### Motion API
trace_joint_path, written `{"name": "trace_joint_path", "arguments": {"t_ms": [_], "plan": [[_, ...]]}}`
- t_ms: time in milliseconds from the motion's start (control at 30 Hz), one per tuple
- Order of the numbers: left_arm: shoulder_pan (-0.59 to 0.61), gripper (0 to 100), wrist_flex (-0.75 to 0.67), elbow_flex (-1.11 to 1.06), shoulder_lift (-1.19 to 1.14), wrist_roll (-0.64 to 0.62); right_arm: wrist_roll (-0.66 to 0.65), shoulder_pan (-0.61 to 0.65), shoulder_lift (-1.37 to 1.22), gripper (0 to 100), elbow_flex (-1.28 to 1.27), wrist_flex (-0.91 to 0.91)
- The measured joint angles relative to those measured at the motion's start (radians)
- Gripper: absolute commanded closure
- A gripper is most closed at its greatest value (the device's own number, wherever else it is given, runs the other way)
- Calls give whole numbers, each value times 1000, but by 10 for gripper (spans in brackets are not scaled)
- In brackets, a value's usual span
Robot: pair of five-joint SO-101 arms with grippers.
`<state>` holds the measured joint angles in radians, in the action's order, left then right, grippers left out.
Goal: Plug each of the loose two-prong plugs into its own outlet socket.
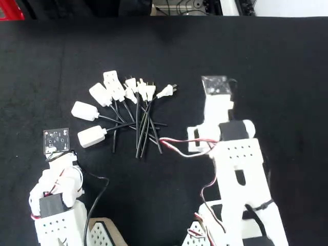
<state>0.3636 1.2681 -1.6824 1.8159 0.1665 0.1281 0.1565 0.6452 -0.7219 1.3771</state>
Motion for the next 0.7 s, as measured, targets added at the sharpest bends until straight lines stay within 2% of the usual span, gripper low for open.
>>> {"name": "trace_joint_path", "arguments": {"t_ms": [200, 367, 567, 700], "plan": [[0, 970, 0, 0, 0, 0, 18, 127, -2, 966, 58, 28], [0, 970, 0, 0, 0, 0, 86, 170, -2, 966, 58, -58], [0, 970, 0, 0, 0, 0, 132, 290, -2, 966, 58, -169], [0, 970, 0, 0, 0, 0, 163, 311, -2, 966, 2, -256]]}}
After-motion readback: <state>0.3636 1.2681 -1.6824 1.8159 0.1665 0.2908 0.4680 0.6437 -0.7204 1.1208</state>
